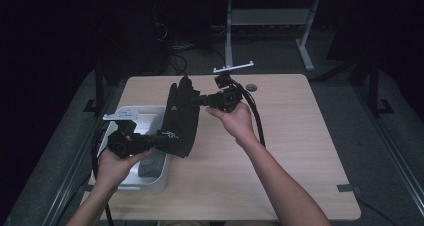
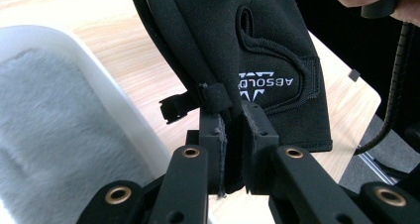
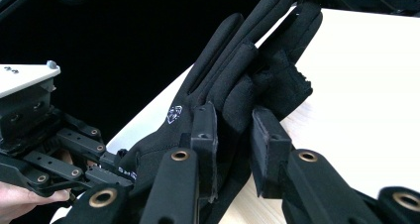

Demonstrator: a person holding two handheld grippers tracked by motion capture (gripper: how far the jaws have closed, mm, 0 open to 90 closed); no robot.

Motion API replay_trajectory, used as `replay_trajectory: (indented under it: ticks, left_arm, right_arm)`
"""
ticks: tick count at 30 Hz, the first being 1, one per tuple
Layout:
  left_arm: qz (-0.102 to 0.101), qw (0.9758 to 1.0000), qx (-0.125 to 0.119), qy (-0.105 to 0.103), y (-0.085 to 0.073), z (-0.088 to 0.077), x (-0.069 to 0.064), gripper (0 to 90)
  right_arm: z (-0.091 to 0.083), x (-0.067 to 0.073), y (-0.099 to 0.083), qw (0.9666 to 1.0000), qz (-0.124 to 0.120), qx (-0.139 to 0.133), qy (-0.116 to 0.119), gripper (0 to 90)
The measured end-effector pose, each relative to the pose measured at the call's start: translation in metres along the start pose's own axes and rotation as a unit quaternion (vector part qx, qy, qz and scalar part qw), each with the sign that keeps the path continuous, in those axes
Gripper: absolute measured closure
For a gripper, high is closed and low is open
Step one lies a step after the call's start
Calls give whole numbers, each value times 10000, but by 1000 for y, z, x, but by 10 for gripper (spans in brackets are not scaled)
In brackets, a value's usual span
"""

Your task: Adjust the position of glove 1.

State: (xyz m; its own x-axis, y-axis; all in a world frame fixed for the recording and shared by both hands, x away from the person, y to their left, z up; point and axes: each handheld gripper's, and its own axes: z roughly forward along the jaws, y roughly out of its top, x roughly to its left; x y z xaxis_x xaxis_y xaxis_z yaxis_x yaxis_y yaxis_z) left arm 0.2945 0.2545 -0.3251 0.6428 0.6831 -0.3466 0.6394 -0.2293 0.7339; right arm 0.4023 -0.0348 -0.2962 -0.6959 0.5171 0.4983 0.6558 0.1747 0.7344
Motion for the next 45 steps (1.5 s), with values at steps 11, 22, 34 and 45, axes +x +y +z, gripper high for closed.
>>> replay_trajectory:
  ticks: [11, 22, 34, 45]
  left_arm:
    - [-140, 9998, -45, 130, -10, -17, 16, 808]
    - [-280, 9993, 6, 261, -24, -29, 30, 808]
    - [-465, 9981, 121, 382, -39, -40, 43, 808]
    - [-593, 9968, 327, 436, -53, -41, 53, 807]
  right_arm:
    - [29, 10, 8, 9999, -49, 112, 89, 743]
    - [59, 15, 8, 9994, -38, 268, 193, 743]
    - [89, 19, 3, 9986, -5, 464, 259, 741]
    - [112, 18, -7, 9974, 25, 661, 275, 739]
